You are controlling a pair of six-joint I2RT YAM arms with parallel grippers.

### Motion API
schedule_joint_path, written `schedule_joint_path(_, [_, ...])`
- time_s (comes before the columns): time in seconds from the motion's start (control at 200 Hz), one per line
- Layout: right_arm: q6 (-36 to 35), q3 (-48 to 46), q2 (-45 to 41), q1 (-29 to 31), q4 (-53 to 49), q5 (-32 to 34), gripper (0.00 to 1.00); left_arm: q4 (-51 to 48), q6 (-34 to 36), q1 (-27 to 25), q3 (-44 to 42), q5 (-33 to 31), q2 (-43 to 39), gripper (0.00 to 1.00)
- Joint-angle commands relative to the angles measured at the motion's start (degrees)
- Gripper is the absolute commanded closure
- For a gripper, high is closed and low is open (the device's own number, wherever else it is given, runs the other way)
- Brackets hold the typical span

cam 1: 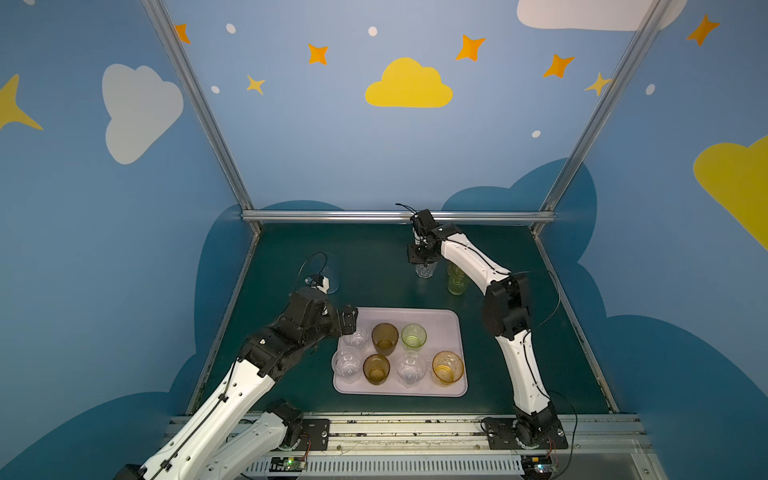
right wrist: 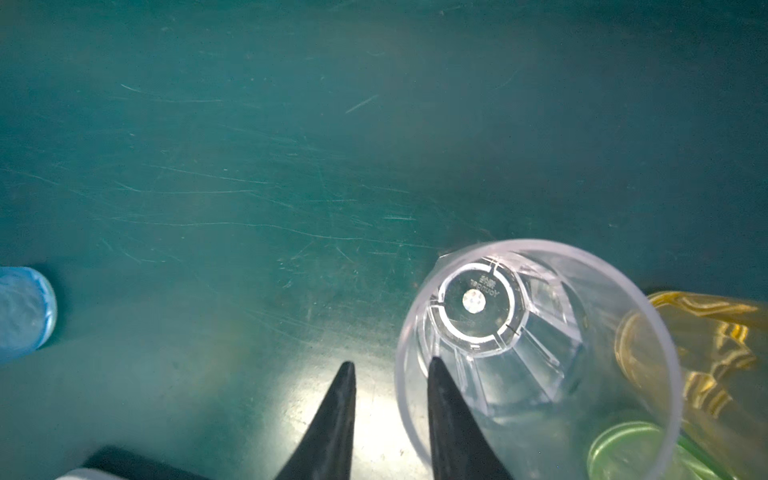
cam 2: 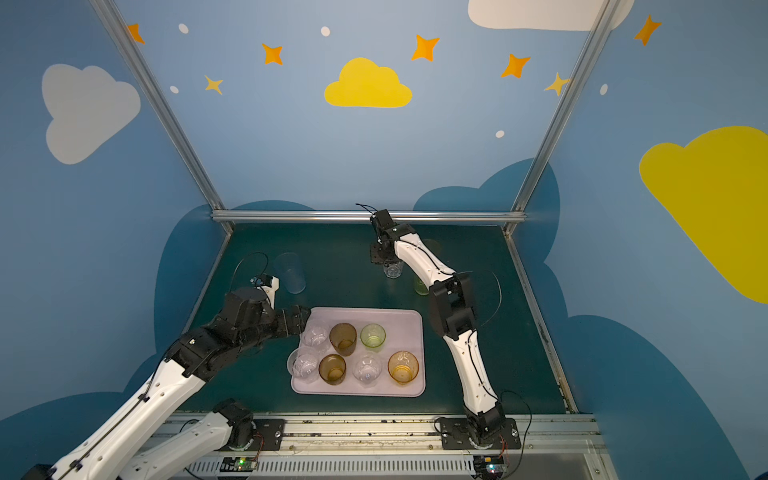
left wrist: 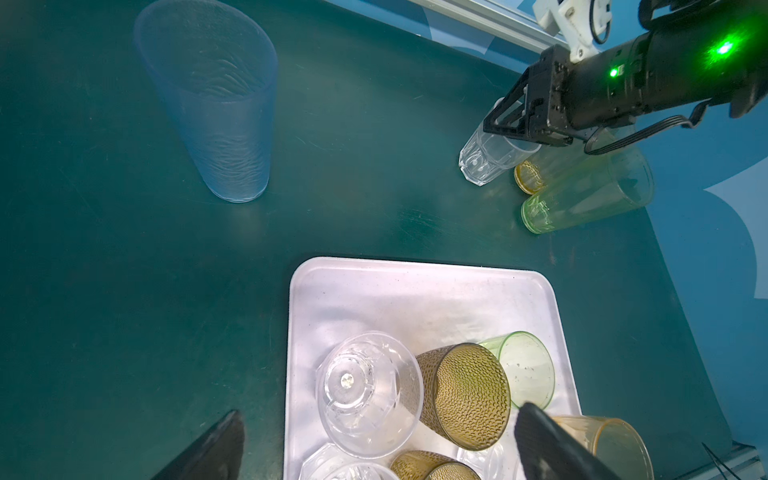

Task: Place the glasses into the tray
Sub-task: 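Lower right gripper into the clear faceted glass and close on its rim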

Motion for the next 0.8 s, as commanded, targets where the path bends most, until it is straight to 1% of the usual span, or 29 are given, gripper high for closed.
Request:
schedule_joint_path(0.0, [-0.98,2.39,1.34,-0.28,-0.94,0.68,0.71,0.67,0.41,0.49,-0.57,-0.37,0.36,0.00])
schedule_joint_path(0.185, [-1.44,3.20,2.53,-0.29,-1.05,0.93,0.76,0.58,0.23,0.84,-0.54,-0.17,0.71,0.00])
schedule_joint_path(0.305, [-1.18,3.20,2.75,-0.37,-1.19,0.70,0.87,0.67,0.02,0.97,-0.72,-0.13,0.81,0.00])
schedule_joint_path(0.421, [-1.45,3.20,2.62,-0.37,-1.03,0.65,0.92,0.58,-0.34,1.20,-0.63,-0.77,0.83,0.00])
schedule_joint_path(0.531, [-1.67,3.19,2.28,-0.37,-1.20,0.68,0.92,0.43,-0.59,1.52,-0.63,-1.01,0.55,0.00])
schedule_joint_path(0.671, [-1.30,3.18,1.32,-0.28,-0.42,-1.47,0.94,0.73,-1.21,2.00,-1.14,-0.72,0.09,0.00])
schedule_joint_path(0.746, [-0.88,3.20,0.87,-0.14,-0.06,-1.57,1.00,1.02,-1.27,2.33,-1.32,0.06,0.11,0.00])
schedule_joint_path(0.796, [-0.77,3.21,0.62,-0.03,-0.02,-1.62,1.00,1.02,-1.31,2.49,-1.16,0.30,0.26,0.00])
